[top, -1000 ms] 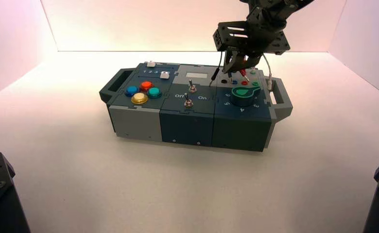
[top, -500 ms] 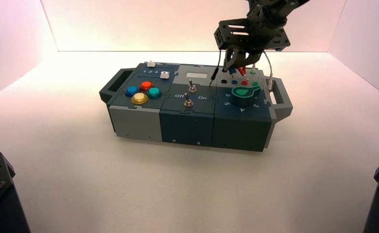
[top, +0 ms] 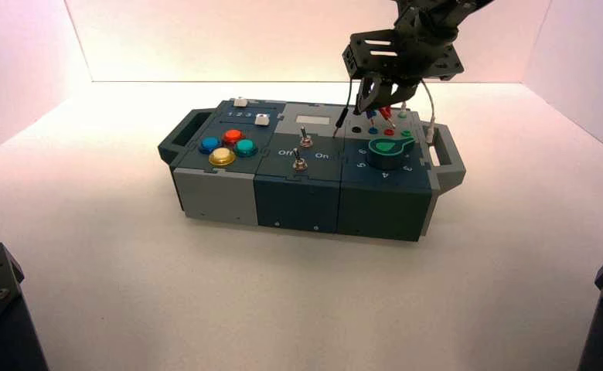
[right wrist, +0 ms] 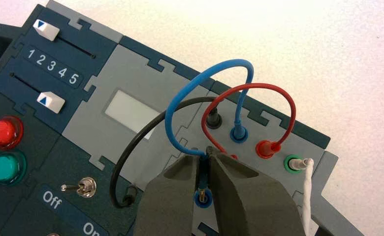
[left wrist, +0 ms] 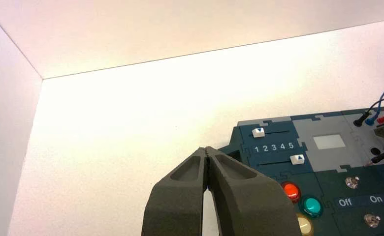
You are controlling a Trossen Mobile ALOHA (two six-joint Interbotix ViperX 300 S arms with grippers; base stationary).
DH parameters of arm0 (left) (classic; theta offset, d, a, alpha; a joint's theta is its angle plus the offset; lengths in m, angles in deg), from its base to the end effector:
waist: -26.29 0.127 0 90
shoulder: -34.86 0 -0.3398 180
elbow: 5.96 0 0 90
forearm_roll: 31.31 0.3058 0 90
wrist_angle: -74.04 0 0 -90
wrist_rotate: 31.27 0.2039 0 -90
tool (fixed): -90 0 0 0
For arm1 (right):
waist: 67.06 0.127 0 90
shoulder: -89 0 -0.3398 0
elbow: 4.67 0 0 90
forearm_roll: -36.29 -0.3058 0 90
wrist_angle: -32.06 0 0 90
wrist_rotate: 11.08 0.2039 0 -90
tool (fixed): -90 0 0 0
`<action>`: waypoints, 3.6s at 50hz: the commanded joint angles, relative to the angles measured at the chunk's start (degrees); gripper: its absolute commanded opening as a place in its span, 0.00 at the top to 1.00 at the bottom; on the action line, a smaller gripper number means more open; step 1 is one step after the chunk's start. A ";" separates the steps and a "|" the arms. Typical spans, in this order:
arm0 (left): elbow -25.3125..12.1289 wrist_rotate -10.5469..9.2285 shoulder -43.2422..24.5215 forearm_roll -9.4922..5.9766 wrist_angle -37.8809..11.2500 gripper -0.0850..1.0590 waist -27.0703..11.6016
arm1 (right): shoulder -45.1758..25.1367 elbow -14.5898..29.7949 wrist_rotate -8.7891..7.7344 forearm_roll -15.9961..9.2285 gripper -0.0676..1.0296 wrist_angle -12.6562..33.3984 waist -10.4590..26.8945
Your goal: Insert the blue wire.
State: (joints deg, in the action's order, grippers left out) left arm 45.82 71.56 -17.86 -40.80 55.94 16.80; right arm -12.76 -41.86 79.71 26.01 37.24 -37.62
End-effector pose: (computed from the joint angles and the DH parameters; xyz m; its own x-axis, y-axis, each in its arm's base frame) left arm 0.2569 -0.0535 0.2118 0.8235 -0.1896 -0.5347 0.2419 0.9699 0.0286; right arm 0.3378 0.1944 0.0640 0.5033 0.3026 -0.8094 -0.3556 0.9262 0.1251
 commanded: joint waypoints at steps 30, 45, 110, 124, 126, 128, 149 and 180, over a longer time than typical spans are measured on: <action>-2.20 -0.09 0.00 0.00 0.62 0.96 -0.09 | -0.53 1.05 0.00 0.18 0.96 -0.35 -0.44; -2.20 -0.09 0.09 0.09 0.62 0.96 -0.09 | -0.62 1.41 -0.09 0.53 0.96 0.62 -0.44; -2.20 -0.09 0.70 0.00 0.70 0.96 -0.09 | 2.99 2.20 0.09 3.08 0.96 12.92 0.00; -2.20 -0.09 0.88 0.00 0.70 0.96 -0.09 | 1.49 2.90 0.26 2.99 0.96 14.24 0.62; -2.20 -0.09 0.88 0.00 0.70 0.96 -0.09 | 1.14 3.34 0.26 2.99 0.96 14.33 0.62; -2.20 -0.09 0.88 0.00 0.70 0.96 -0.09 | 0.70 3.60 0.26 2.99 0.96 14.59 0.70; -2.20 -0.09 0.79 0.09 0.70 0.96 0.00 | -3.96 6.24 0.26 2.81 0.96 16.79 2.81; -0.62 -0.18 4.31 0.09 -0.26 0.96 0.35 | 2.46 6.42 -0.18 3.08 0.46 17.58 3.25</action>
State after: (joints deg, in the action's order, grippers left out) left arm 45.91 71.48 -13.47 -40.80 55.41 17.06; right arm -12.41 -36.41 79.62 29.35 54.91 -35.34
